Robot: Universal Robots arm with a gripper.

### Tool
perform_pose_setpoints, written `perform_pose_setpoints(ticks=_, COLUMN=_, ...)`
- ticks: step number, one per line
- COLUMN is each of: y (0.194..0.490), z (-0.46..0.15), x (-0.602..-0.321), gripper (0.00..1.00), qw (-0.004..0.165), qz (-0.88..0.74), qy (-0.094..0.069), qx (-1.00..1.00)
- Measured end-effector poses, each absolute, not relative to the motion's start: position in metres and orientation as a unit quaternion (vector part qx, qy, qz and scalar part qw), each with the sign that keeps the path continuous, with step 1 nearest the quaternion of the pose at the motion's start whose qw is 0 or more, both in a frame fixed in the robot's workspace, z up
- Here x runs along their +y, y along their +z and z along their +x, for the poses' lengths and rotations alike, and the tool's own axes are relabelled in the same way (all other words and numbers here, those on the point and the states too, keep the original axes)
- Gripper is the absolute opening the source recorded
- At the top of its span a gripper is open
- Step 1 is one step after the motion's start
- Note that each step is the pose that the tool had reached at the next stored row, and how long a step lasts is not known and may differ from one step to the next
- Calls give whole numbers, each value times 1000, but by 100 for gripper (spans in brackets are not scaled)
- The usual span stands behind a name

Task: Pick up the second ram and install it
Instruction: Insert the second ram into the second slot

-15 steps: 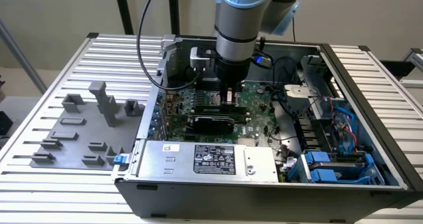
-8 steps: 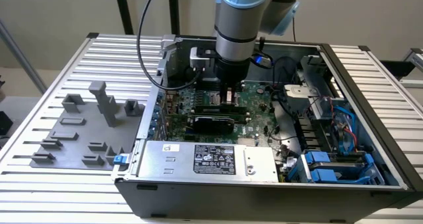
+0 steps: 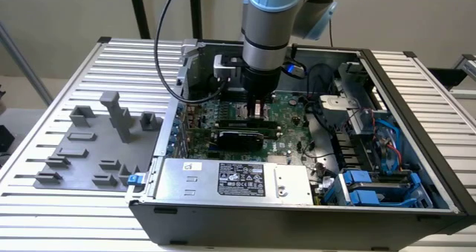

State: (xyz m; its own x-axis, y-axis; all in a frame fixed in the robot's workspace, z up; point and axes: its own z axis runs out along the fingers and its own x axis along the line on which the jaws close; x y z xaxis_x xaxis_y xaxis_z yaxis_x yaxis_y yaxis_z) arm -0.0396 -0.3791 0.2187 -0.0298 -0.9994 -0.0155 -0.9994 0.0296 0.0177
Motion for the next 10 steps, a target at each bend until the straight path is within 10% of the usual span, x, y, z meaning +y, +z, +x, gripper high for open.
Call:
perform_pose_setpoints(ticks=1, y=219, z=-40, x=-379, gripper=100, qw=0, qz=696, qy=-12, qx=-717)
perform_pose_setpoints(ticks=10, y=239, z=-41, x=-379, gripper=100, qw=1, qz=696, qy=-12, qx=-718)
